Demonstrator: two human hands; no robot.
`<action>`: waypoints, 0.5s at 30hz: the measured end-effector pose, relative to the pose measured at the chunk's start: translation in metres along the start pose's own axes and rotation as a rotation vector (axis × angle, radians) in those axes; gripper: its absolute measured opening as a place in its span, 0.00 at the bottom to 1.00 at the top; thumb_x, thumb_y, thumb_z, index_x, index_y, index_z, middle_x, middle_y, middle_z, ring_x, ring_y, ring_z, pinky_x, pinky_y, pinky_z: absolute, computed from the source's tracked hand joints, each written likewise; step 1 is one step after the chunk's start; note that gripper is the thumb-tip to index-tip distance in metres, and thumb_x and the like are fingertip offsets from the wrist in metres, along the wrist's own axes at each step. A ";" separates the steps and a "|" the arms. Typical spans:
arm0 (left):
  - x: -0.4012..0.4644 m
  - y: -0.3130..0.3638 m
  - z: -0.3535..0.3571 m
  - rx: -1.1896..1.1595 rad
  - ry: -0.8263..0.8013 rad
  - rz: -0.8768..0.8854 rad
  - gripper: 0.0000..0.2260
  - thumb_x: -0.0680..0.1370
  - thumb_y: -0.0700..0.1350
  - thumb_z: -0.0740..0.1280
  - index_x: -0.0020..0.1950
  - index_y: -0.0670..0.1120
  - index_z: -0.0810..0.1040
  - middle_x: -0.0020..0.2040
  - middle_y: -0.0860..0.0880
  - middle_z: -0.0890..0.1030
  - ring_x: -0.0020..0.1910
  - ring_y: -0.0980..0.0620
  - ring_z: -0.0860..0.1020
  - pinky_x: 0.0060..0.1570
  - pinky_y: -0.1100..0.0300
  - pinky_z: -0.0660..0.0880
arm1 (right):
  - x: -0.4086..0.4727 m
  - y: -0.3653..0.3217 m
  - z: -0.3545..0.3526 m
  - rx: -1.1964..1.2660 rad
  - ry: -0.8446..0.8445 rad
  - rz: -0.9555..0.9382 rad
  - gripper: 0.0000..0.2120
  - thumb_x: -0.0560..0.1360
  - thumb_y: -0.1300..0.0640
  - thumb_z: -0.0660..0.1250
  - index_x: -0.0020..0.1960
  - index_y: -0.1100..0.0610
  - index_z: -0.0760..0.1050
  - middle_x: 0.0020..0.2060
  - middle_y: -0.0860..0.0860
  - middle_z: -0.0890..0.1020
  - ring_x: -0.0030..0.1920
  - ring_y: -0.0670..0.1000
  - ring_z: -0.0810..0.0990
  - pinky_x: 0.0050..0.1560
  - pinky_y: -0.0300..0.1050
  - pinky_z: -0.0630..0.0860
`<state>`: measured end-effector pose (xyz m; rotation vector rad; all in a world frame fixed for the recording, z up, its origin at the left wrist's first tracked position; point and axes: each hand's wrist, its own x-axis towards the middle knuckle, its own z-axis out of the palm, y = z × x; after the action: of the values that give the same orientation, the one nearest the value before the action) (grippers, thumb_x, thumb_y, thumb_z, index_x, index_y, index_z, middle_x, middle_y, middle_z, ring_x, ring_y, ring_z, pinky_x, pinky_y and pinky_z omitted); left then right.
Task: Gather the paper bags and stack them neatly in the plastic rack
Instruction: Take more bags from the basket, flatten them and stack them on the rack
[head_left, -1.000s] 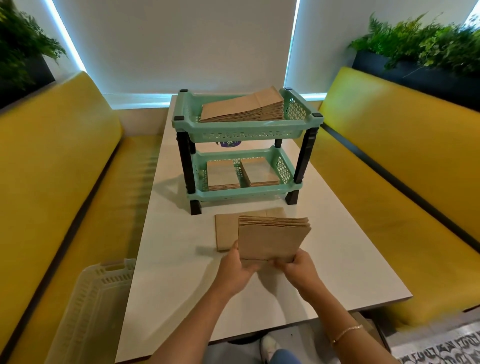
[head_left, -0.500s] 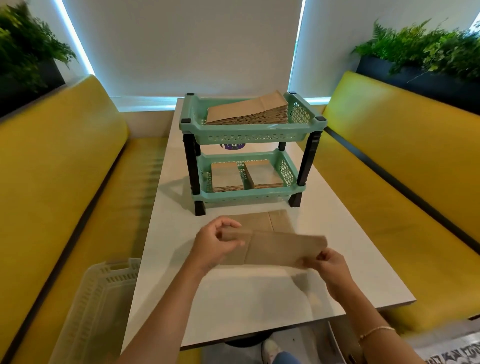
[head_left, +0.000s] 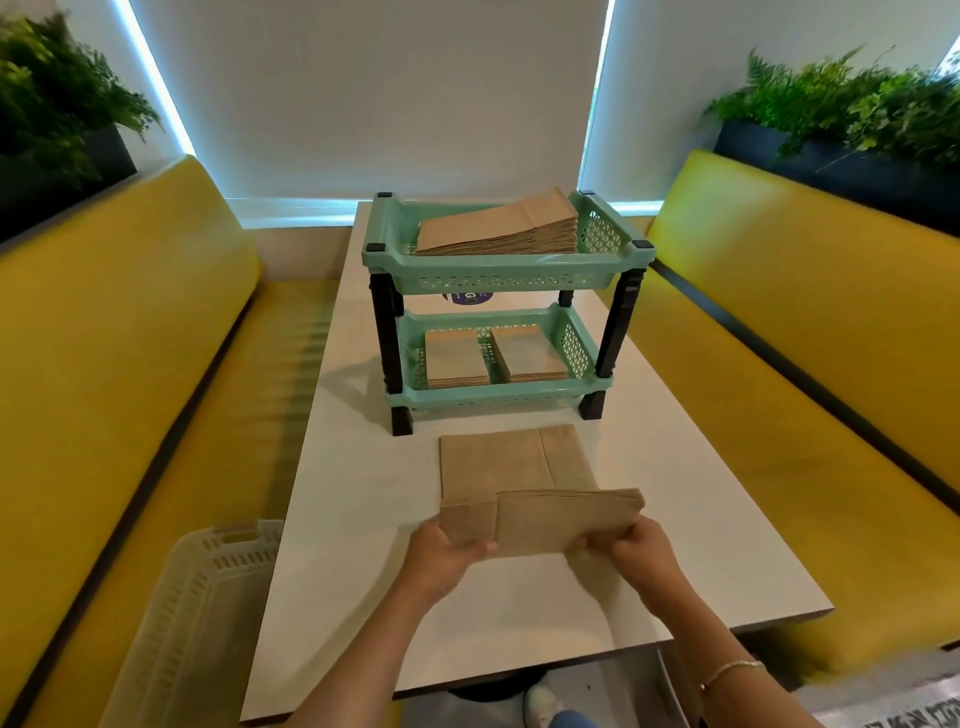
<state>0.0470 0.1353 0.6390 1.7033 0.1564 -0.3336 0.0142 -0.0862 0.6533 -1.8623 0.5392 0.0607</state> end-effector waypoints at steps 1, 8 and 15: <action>0.001 0.001 -0.001 0.035 0.001 0.016 0.13 0.67 0.34 0.75 0.47 0.46 0.79 0.48 0.47 0.82 0.52 0.46 0.80 0.52 0.60 0.75 | 0.001 -0.007 -0.002 -0.022 0.014 -0.028 0.13 0.67 0.65 0.73 0.49 0.54 0.77 0.47 0.54 0.82 0.48 0.54 0.80 0.53 0.56 0.78; -0.003 0.072 -0.010 0.525 -0.019 0.225 0.13 0.71 0.43 0.72 0.54 0.42 0.80 0.48 0.46 0.81 0.46 0.48 0.79 0.39 0.64 0.74 | -0.029 -0.124 -0.015 -0.520 0.073 -0.787 0.41 0.66 0.52 0.76 0.73 0.52 0.59 0.62 0.43 0.67 0.62 0.46 0.64 0.65 0.44 0.64; -0.022 0.172 -0.005 0.871 -0.058 0.540 0.06 0.74 0.43 0.67 0.50 0.46 0.79 0.47 0.47 0.80 0.43 0.54 0.72 0.44 0.62 0.71 | -0.053 -0.215 0.011 -1.361 -0.045 -0.890 0.16 0.76 0.59 0.61 0.64 0.54 0.70 0.54 0.54 0.79 0.54 0.55 0.78 0.53 0.48 0.75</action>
<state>0.0765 0.1142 0.8087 2.4919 -0.5664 -0.0290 0.0540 -0.0040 0.8555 -3.2363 -0.6093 -0.1706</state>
